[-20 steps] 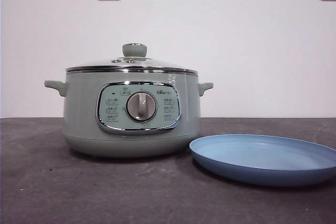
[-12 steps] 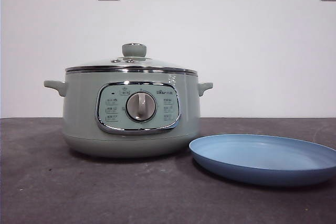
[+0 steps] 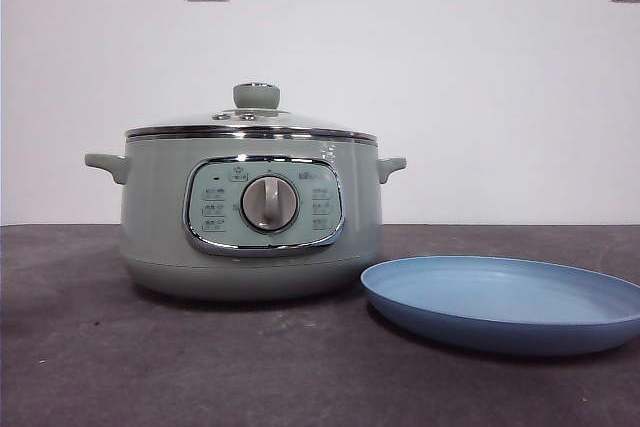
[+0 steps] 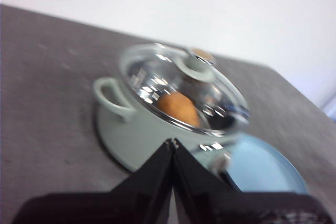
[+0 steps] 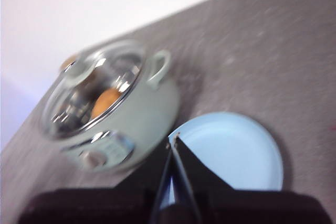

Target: Take the potato out from the steamer,put the potato on the plate,close the lid

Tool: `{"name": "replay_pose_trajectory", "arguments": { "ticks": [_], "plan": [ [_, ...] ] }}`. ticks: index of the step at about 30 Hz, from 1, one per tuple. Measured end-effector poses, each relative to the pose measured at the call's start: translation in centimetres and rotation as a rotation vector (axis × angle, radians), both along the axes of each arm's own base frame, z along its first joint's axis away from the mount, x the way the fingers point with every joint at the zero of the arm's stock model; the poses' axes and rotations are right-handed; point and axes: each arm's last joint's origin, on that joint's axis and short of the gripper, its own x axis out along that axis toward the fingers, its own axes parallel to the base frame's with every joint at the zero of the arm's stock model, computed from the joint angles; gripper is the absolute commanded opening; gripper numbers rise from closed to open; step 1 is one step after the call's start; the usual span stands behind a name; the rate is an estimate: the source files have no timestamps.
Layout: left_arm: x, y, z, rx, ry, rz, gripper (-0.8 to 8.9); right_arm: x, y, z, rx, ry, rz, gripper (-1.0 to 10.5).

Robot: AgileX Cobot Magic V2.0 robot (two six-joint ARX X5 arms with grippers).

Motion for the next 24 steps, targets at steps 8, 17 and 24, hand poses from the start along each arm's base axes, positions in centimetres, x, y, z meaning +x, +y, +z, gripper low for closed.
{"name": "replay_pose_trajectory", "arguments": {
  "ticks": [8,17,24],
  "plan": [
    [1.8,-0.6,4.7,0.068,0.1,-0.259,-0.08,0.9,0.5,5.0,-0.112,0.136,0.222,-0.1],
    [2.9,-0.6,7.4,0.166,0.179,-0.355,-0.03,1.0,0.9,8.2,-0.227,0.19,0.365,-0.1],
    [3.2,-0.6,7.2,0.176,0.197,-0.361,5.68,1.3,0.9,8.0,-0.244,0.199,0.379,3.1]
  ]
}}
